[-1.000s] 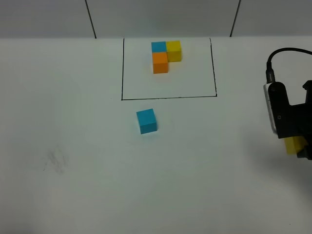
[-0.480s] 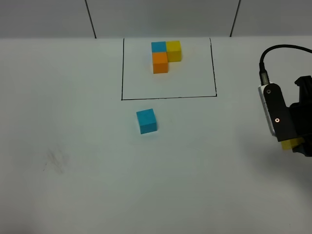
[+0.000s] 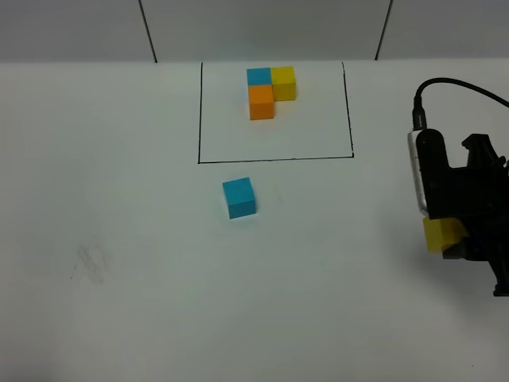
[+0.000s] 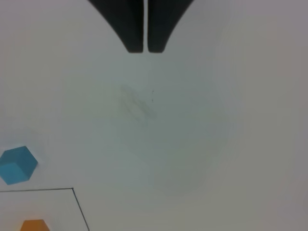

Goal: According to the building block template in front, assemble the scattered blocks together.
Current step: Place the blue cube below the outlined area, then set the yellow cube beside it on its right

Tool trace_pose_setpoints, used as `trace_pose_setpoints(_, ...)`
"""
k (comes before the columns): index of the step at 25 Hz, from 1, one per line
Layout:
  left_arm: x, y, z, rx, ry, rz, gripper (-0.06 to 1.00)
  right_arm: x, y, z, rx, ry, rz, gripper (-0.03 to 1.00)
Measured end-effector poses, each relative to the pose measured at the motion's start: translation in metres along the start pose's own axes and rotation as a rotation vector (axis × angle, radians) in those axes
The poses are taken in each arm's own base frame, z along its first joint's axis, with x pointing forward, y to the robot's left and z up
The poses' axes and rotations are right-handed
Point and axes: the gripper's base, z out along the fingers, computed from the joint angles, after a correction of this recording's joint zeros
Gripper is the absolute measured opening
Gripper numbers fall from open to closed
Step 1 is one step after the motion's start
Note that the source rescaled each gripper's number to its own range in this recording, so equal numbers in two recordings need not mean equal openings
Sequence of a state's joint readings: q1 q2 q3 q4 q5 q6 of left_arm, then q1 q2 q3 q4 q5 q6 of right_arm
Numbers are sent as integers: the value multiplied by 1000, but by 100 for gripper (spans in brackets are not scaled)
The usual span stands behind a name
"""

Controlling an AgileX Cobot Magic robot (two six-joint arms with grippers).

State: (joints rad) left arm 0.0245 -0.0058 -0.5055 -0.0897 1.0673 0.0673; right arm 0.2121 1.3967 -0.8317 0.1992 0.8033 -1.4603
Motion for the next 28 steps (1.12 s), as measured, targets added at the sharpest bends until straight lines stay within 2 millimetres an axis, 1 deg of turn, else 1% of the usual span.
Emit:
trace_pose_setpoints(4,0,0,0,0,0,0,0,1,-2,7,-18,4,6,51)
trace_pose_setpoints(8,0,0,0,0,0,0,0,0,-8,11,-5,5,5,51)
trace_pose_setpoints(12,0,0,0,0,0,0,0,-5,-23,6,-3,6,-8,51)
trace_pose_setpoints(16,0,0,0,0,0,0,0,-13,-42,-6,-7,4,-31,51)
trace_pose_setpoints(18,0,0,0,0,0,0,0,-21,-49,-13,4,3,-65,51)
trace_pose_setpoints(22,0,0,0,0,0,0,0,-43,-61,-19,12,-4,-131,51)
trace_pose_setpoints(25,0,0,0,0,0,0,0,-59,-70,-17,0,-10,-164,51)
trace_pose_setpoints(28,0,0,0,0,0,0,0,-74,-79,-10,-25,-12,-199,51)
